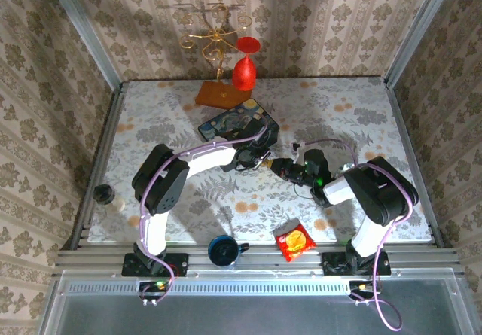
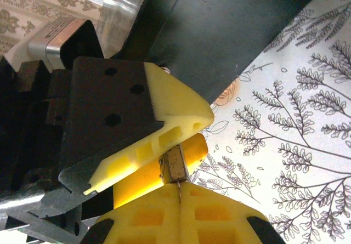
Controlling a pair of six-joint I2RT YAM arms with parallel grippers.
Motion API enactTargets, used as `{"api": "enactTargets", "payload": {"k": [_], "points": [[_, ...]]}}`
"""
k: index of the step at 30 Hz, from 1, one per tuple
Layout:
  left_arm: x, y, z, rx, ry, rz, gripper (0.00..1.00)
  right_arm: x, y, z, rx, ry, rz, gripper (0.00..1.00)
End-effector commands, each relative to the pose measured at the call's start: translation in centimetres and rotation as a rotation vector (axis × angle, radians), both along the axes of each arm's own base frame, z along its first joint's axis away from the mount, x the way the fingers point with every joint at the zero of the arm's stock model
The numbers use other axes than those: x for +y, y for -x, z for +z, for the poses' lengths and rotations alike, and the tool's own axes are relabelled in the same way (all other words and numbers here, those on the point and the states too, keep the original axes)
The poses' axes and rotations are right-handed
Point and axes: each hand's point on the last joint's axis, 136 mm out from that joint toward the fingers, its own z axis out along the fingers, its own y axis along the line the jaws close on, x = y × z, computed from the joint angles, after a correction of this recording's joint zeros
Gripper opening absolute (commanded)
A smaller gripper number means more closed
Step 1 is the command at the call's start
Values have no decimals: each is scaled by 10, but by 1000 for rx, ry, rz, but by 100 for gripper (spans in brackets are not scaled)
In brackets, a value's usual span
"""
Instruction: Unlock the padlock with the key
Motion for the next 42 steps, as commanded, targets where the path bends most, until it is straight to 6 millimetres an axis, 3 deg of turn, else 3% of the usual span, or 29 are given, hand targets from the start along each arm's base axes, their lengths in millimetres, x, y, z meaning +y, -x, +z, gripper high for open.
{"api": "enactTargets", "payload": {"k": [1, 14, 19, 22, 29, 35, 36, 42], "points": [[-31, 20, 30, -6, 130, -97, 0, -1, -13, -5, 96, -65, -87, 0], [-32, 17, 39, -40, 158, -104, 0, 10, -19, -25, 297, -343, -136, 0], [-32, 17, 39, -43, 163, -106, 0, 6, -20, -15, 264, -330, -147, 0], [-32, 16, 40, -45, 167, -103, 0, 4, -20, -12, 251, -283, -146, 0], [-27, 14, 41, -51, 164, -92, 0, -16, -7, -8, 227, -36, -169, 30], [-23, 12, 43, -61, 167, -79, 0, -52, 8, 6, 173, 242, -218, 44], [-23, 11, 43, -62, 168, -77, 0, -58, 9, 18, 139, 266, -230, 46], [-21, 9, 43, -62, 171, -74, 0, -82, 26, 47, -5, 467, -222, 49]]}}
